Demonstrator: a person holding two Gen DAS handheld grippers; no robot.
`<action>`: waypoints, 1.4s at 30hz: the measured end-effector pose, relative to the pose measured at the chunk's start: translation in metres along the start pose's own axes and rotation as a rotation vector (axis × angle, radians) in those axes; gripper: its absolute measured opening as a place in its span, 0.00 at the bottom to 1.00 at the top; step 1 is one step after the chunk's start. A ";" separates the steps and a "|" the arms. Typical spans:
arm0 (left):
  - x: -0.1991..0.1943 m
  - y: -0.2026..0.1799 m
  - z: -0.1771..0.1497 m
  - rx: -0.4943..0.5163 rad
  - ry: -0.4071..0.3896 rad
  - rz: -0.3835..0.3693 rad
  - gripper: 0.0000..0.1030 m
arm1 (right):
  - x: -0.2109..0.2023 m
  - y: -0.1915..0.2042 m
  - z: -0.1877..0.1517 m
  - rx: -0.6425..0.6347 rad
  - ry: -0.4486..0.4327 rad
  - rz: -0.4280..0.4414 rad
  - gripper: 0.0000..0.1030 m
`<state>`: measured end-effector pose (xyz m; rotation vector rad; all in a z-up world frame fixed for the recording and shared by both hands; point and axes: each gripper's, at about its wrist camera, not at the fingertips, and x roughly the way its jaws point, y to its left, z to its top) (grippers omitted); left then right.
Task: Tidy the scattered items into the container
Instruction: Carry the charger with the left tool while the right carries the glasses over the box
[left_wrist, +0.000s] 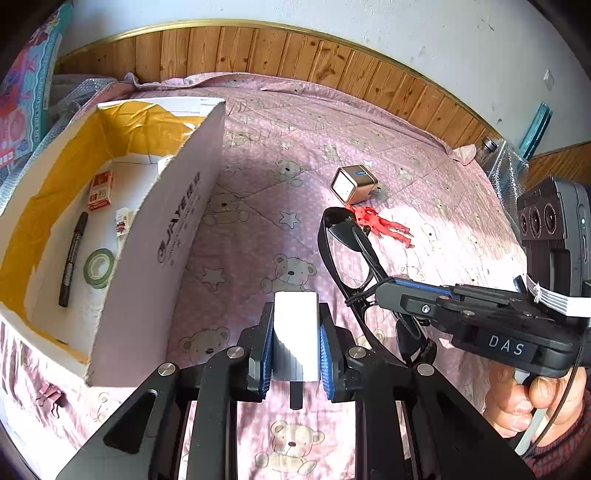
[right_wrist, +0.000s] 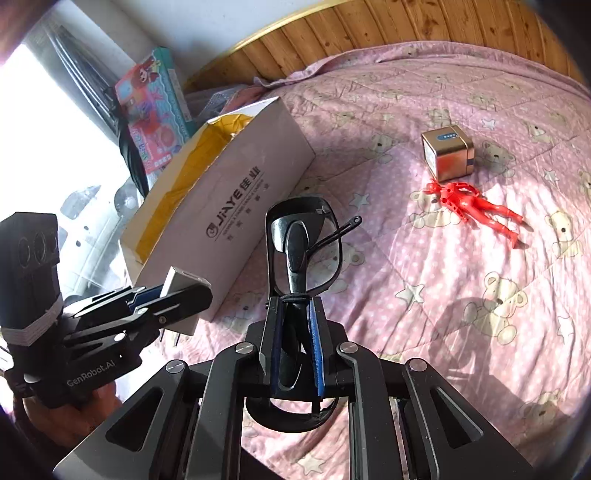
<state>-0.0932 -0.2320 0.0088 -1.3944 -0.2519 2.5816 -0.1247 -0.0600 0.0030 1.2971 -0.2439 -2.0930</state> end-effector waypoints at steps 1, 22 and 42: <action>-0.007 0.002 -0.002 -0.004 -0.010 0.002 0.21 | -0.001 0.006 -0.003 -0.005 -0.001 0.005 0.14; -0.091 0.067 -0.016 -0.065 -0.143 0.101 0.21 | -0.012 0.111 -0.008 -0.148 -0.019 0.021 0.14; -0.116 0.138 -0.002 -0.127 -0.190 0.103 0.21 | 0.012 0.176 0.027 -0.271 0.006 0.027 0.14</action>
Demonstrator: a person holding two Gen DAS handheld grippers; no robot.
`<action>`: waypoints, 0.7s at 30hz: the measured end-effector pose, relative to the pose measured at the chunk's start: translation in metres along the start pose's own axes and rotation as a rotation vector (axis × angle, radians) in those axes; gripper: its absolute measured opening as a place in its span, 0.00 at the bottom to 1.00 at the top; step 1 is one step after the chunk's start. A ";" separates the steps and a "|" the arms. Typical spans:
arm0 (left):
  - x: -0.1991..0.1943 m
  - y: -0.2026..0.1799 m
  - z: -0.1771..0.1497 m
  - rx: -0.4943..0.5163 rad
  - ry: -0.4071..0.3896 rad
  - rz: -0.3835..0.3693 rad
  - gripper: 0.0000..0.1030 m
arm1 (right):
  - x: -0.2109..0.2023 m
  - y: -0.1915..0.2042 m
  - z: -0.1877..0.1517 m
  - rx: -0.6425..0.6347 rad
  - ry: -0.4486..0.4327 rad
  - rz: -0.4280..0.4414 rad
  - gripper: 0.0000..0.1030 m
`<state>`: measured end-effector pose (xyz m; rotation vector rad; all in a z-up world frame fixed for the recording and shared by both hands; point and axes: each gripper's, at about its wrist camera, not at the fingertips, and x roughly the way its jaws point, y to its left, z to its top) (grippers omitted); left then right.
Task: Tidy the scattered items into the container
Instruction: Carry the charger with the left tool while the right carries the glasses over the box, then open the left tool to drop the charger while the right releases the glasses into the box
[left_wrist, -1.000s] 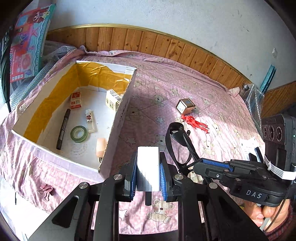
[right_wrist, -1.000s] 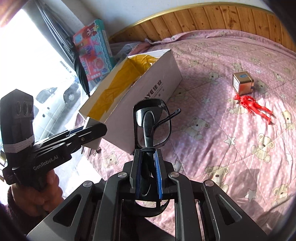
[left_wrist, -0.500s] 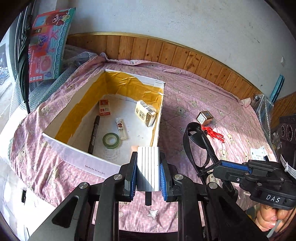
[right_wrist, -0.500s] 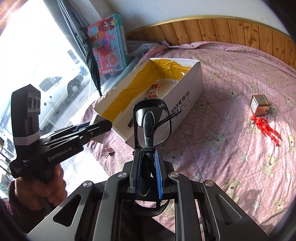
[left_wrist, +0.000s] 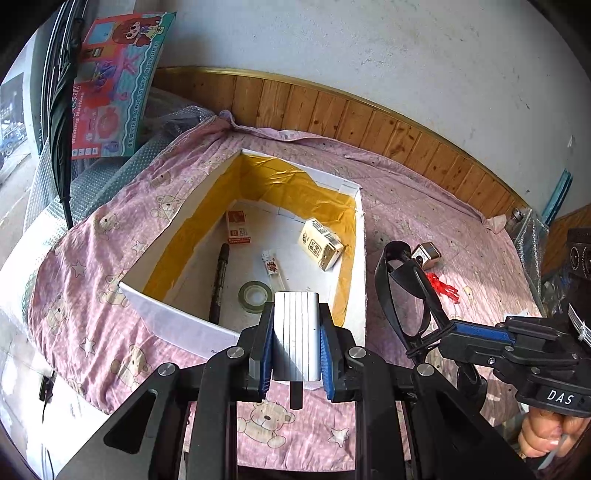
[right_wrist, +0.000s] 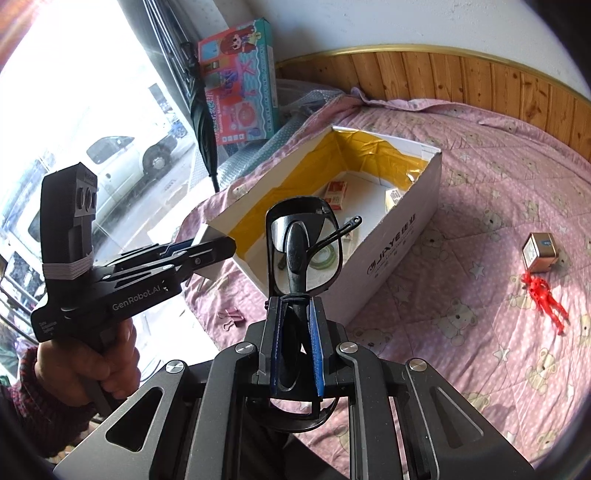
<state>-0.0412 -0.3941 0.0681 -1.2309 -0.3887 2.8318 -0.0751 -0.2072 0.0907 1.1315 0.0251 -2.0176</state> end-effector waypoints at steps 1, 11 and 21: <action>0.000 0.002 0.003 0.006 0.000 -0.004 0.21 | 0.001 0.000 0.003 -0.003 0.000 0.001 0.14; 0.022 0.007 0.028 0.191 0.036 -0.011 0.21 | 0.019 -0.008 0.042 -0.008 0.024 0.026 0.14; 0.044 0.005 0.043 0.442 0.051 -0.098 0.21 | 0.055 -0.021 0.089 -0.010 0.080 0.056 0.14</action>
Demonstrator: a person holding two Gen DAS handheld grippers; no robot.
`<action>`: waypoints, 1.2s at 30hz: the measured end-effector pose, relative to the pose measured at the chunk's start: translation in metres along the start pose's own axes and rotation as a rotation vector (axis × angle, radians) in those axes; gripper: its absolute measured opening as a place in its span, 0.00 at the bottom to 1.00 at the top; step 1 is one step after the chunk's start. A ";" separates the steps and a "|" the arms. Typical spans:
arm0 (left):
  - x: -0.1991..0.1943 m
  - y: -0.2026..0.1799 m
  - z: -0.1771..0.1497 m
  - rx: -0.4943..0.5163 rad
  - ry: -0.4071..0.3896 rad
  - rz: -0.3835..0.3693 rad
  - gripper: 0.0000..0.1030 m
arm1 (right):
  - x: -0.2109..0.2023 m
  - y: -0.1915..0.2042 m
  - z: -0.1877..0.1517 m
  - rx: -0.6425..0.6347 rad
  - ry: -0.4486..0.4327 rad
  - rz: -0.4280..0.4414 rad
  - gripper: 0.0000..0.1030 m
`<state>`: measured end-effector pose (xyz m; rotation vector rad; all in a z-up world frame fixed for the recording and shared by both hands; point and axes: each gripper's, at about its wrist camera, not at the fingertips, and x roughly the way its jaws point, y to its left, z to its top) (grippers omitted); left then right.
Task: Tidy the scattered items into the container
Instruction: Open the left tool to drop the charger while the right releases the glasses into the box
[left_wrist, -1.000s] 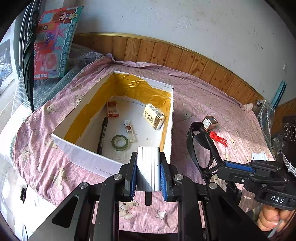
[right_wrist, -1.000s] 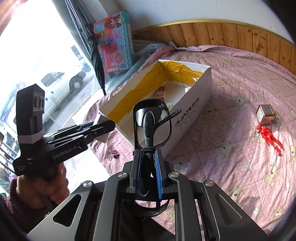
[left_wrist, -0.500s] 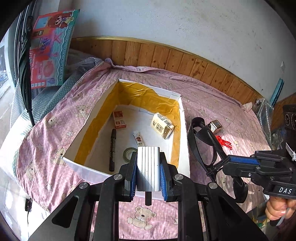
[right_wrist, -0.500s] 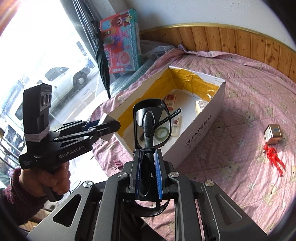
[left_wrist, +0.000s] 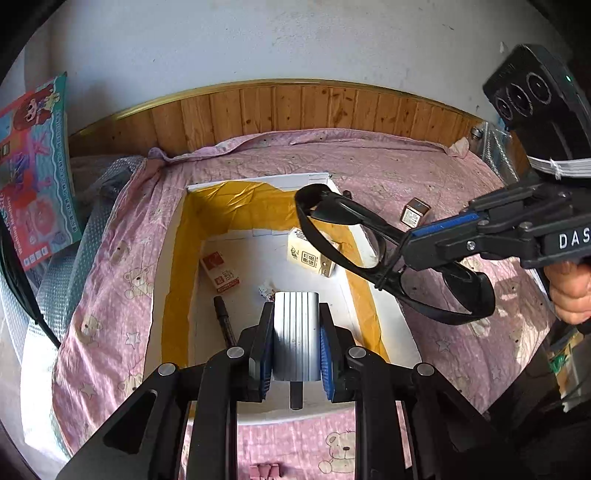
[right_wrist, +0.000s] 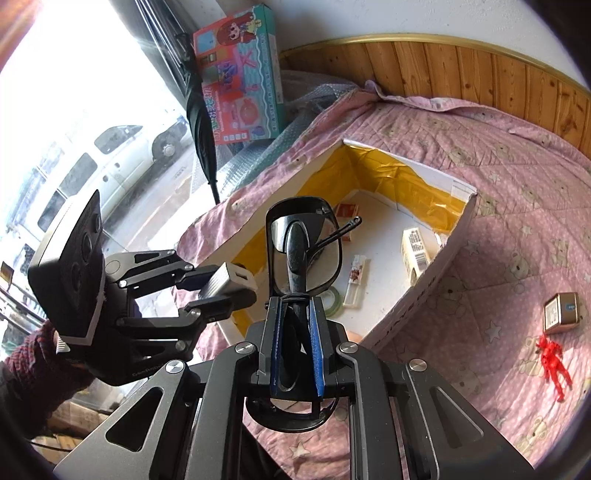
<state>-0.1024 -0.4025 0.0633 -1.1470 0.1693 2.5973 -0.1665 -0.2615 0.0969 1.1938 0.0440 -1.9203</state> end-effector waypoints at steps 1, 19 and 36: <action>0.003 0.000 0.002 0.032 0.004 -0.013 0.21 | 0.003 -0.001 0.006 -0.006 0.006 -0.004 0.14; 0.045 -0.027 0.013 0.539 0.170 -0.230 0.21 | 0.106 -0.057 0.084 -0.038 0.255 -0.131 0.14; 0.099 -0.032 -0.001 0.800 0.342 -0.287 0.21 | 0.203 -0.073 0.109 -0.206 0.477 -0.260 0.14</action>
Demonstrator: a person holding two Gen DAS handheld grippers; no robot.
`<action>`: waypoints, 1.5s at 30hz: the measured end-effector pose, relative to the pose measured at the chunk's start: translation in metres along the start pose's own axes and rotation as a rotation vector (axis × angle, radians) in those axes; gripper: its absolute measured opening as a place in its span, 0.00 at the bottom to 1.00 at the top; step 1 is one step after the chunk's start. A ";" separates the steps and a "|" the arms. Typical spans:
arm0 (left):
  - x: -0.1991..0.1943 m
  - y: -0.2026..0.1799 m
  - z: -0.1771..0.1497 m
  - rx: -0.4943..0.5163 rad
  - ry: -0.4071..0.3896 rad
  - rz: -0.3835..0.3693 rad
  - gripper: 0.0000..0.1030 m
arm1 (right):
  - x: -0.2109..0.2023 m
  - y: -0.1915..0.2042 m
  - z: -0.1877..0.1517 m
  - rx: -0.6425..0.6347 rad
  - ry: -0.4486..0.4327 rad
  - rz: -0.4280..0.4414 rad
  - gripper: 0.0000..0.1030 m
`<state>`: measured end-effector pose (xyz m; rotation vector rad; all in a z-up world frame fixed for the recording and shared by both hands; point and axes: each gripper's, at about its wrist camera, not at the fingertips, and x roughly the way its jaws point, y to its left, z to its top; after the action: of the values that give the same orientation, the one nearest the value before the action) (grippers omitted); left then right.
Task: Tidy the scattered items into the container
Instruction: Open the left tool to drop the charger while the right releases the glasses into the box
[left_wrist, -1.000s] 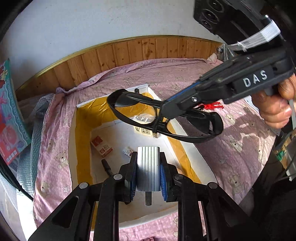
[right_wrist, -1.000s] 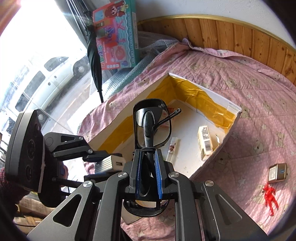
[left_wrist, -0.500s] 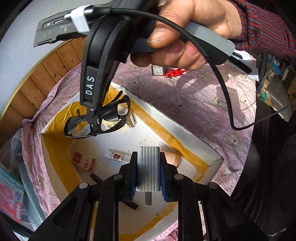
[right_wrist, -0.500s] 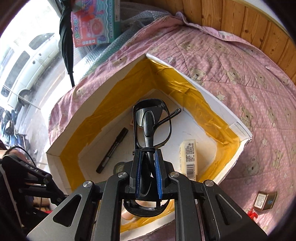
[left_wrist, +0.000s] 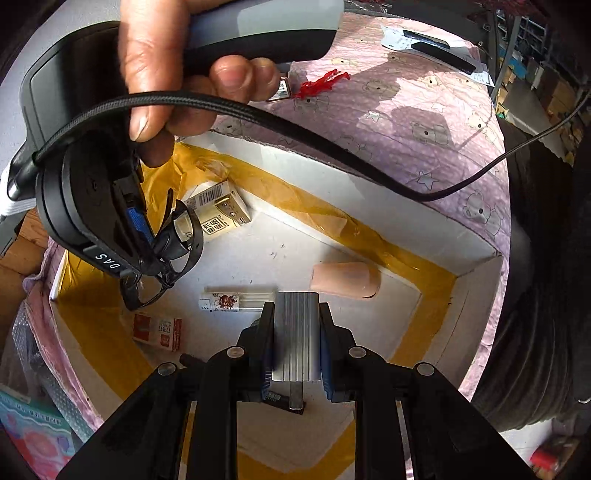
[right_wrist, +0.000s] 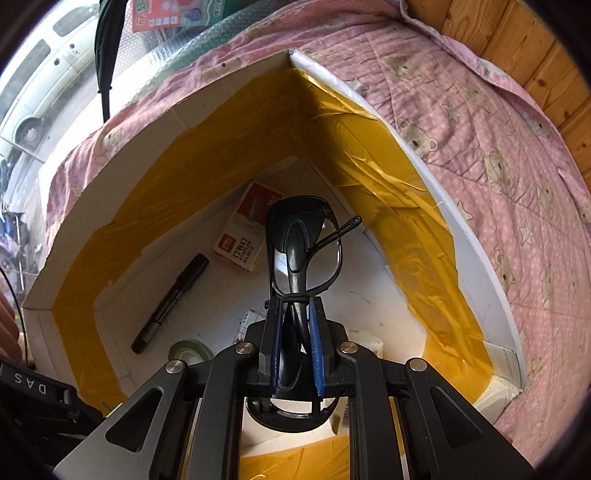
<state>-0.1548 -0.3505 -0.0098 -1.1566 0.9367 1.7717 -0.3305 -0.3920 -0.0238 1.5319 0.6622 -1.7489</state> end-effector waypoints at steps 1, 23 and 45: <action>0.002 0.001 0.000 0.005 0.004 -0.012 0.21 | 0.003 0.000 0.002 -0.003 0.006 -0.008 0.14; 0.023 0.015 -0.002 -0.007 0.044 -0.140 0.27 | 0.005 -0.007 0.011 0.004 0.021 0.004 0.16; -0.076 0.011 -0.020 -0.391 -0.070 0.253 0.27 | -0.140 0.010 -0.130 0.252 -0.504 0.272 0.19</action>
<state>-0.1381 -0.3899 0.0573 -1.2452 0.7387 2.2582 -0.2359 -0.2741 0.0934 1.1901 -0.0184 -1.9444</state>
